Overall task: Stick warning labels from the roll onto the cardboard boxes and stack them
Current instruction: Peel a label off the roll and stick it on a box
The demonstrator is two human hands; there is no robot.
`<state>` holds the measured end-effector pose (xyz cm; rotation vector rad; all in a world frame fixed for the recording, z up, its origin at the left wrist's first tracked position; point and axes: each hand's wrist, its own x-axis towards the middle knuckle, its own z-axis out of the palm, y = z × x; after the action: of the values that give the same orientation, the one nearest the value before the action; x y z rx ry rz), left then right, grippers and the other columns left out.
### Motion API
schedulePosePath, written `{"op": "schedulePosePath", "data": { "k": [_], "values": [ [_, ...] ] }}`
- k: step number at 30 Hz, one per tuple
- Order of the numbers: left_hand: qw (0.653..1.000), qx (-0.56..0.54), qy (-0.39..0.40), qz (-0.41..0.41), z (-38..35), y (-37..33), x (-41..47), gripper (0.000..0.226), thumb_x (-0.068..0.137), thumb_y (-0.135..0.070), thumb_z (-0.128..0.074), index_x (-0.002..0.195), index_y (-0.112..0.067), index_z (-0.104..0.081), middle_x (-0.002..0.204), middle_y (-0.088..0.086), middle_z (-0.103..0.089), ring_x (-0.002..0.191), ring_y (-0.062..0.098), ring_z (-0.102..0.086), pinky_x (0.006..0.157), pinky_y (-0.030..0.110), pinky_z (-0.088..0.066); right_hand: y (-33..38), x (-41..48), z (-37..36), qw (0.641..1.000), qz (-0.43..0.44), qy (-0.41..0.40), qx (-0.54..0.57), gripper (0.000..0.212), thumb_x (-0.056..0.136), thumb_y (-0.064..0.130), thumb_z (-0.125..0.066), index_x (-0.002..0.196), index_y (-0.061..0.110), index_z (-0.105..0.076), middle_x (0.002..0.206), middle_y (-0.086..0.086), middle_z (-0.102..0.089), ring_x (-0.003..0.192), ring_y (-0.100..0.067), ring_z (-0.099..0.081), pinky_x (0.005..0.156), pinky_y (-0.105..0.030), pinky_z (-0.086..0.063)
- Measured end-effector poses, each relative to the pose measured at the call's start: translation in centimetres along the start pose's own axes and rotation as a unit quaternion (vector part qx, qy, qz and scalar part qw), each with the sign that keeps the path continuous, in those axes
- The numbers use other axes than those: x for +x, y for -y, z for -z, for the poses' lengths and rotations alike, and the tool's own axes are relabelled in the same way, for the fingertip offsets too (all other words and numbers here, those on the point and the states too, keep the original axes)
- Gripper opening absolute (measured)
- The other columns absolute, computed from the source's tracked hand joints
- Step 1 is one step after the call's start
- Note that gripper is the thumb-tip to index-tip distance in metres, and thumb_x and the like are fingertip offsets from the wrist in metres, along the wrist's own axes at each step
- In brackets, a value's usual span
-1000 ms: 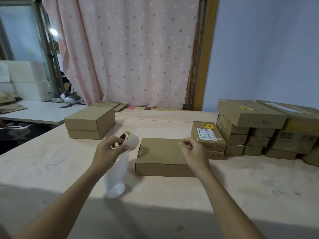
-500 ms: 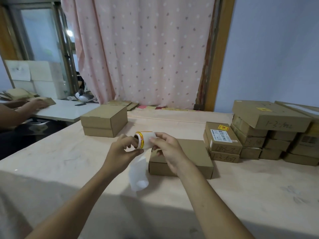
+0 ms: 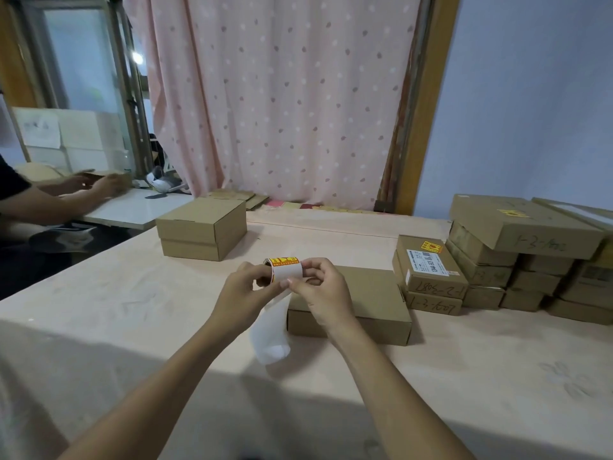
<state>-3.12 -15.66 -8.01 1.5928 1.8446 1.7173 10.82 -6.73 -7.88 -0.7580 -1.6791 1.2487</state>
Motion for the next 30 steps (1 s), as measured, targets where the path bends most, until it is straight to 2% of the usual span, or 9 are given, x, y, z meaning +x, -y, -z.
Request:
{"op": "schedulePosePath", "data": {
  "k": [3,6,10,12,15,18,21,27,30],
  "values": [
    [0.997,0.05,-0.012,-0.05,0.1,0.9,-0.1,0.015,0.085,-0.011,-0.08,0.082,-0.025,-0.073,0.079,-0.008,-0.051,0.078,0.004,-0.052,0.067,0.01,-0.037,-0.3,0.1,0.4,0.984,0.113,-0.039,-0.135,0.035,0.084,0.017,-0.074,0.114,0.028,-0.062,0.116,0.015,-0.061,0.1,-0.006,-0.057,0.091,-0.026,-0.048],
    [0.989,0.089,-0.018,-0.115,0.5,1.5,0.0,0.019,0.085,-0.014,-0.08,0.075,-0.021,-0.065,0.077,-0.02,-0.055,0.08,0.009,-0.049,0.067,0.013,-0.036,-0.1,0.3,0.5,0.94,0.236,-0.006,-0.246,0.036,0.086,0.029,-0.066,0.122,0.028,-0.066,0.123,0.016,-0.062,0.112,-0.009,-0.05,0.098,-0.022,-0.038],
    [0.97,0.144,-0.033,-0.191,0.8,1.6,0.3,0.022,0.083,-0.026,-0.073,0.075,-0.009,-0.062,0.079,-0.013,-0.055,0.079,0.014,-0.045,0.064,0.018,-0.035,-0.2,0.6,-0.3,0.891,0.312,-0.022,-0.33,0.036,0.082,0.051,-0.062,0.11,0.033,-0.072,0.112,0.019,-0.068,0.108,-0.008,-0.048,0.089,-0.019,-0.028],
    [0.96,0.169,-0.043,-0.217,0.9,1.7,0.3,0.021,0.084,-0.023,-0.073,0.074,-0.01,-0.061,0.071,-0.017,-0.053,0.076,0.017,-0.043,0.065,0.019,-0.034,-0.5,0.7,-0.5,0.878,0.338,-0.053,-0.336,0.03,0.081,0.051,-0.064,0.103,0.032,-0.073,0.104,0.018,-0.07,0.102,-0.011,-0.049,0.085,-0.021,-0.029],
    [0.954,0.183,-0.055,-0.233,1.0,2.1,0.2,0.024,0.087,-0.023,-0.072,0.072,-0.012,-0.058,0.071,-0.02,-0.053,0.075,0.018,-0.041,0.068,0.018,-0.032,-0.6,0.8,-0.7,0.855,0.379,-0.082,-0.343,0.021,0.083,0.045,-0.07,0.096,0.029,-0.075,0.096,0.016,-0.071,0.095,-0.013,-0.05,0.082,-0.024,-0.031],
    [0.95,0.193,-0.062,-0.238,1.1,2.4,0.2,0.026,0.087,-0.022,-0.072,0.07,-0.011,-0.056,0.07,-0.017,-0.053,0.074,0.02,-0.04,0.069,0.021,-0.032,-0.4,0.9,-1.1,0.845,0.396,-0.084,-0.349,0.016,0.082,0.039,-0.075,0.093,0.027,-0.077,0.093,0.015,-0.072,0.093,-0.014,-0.051,0.081,-0.026,-0.033],
    [0.937,0.216,-0.066,-0.266,1.4,2.6,0.3,0.024,0.087,-0.021,-0.073,0.071,-0.011,-0.058,0.073,-0.019,-0.051,0.073,0.021,-0.04,0.07,0.024,-0.033,-0.2,0.9,-1.2,0.864,0.378,-0.072,-0.324,0.015,0.081,0.04,-0.075,0.091,0.028,-0.077,0.091,0.016,-0.072,0.093,-0.013,-0.052,0.082,-0.023,-0.03],
    [0.888,0.313,-0.083,-0.325,2.1,3.5,0.5,0.023,0.094,-0.025,-0.065,0.077,-0.01,-0.067,0.073,-0.006,-0.061,0.073,0.023,-0.042,0.071,0.035,-0.038,0.1,1.1,-1.1,0.865,0.374,-0.053,-0.331,0.018,0.076,0.04,-0.078,0.088,0.027,-0.076,0.088,0.016,-0.073,0.093,-0.014,-0.052,0.082,-0.027,-0.033],
    [0.867,0.353,-0.099,-0.338,2.2,3.5,0.6,0.022,0.094,-0.022,-0.066,0.076,-0.01,-0.068,0.073,-0.005,-0.062,0.074,0.024,-0.043,0.069,0.034,-0.035,0.0,1.1,-1.1,0.863,0.376,-0.058,-0.334,0.016,0.075,0.037,-0.08,0.087,0.027,-0.077,0.086,0.016,-0.073,0.093,-0.012,-0.051,0.083,-0.027,-0.034]
  ]
}}
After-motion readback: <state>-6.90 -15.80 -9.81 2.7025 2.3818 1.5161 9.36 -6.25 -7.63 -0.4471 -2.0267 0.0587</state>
